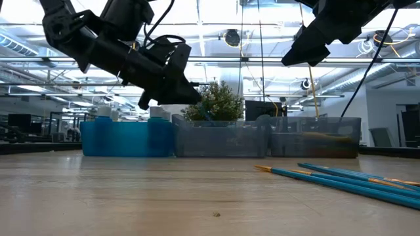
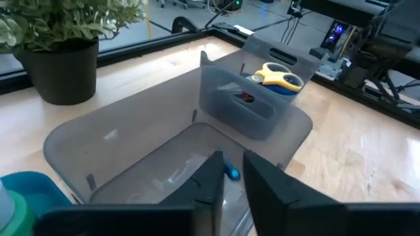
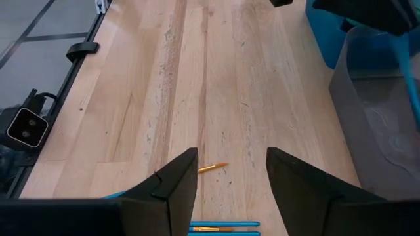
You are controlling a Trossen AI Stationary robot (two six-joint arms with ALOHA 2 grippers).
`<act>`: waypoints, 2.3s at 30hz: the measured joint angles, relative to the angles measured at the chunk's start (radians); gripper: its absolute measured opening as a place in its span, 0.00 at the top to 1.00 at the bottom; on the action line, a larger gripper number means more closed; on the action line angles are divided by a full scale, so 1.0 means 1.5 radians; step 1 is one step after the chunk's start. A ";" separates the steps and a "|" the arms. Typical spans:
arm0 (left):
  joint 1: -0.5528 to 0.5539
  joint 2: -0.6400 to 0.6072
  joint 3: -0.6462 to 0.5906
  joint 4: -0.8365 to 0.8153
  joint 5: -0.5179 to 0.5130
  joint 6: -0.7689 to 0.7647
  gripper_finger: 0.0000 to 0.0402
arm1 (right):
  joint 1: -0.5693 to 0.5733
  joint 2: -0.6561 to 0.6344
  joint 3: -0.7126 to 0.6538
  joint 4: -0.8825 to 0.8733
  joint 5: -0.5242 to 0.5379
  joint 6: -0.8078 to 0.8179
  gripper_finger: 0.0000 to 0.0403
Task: Pick & Place Paint Supplies
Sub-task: Put the paint brush into the left black bin
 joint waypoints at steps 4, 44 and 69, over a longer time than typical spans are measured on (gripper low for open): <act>-0.002 0.000 0.000 0.000 -0.005 0.000 0.70 | 0.000 0.000 0.000 0.000 0.000 0.000 0.58; -0.062 -0.109 0.000 0.044 0.309 0.037 0.39 | 0.001 0.074 -0.045 0.342 -0.141 -0.093 0.58; -0.088 -0.108 0.004 0.020 0.271 0.056 0.39 | 0.227 0.337 0.150 -0.044 -0.024 0.073 0.58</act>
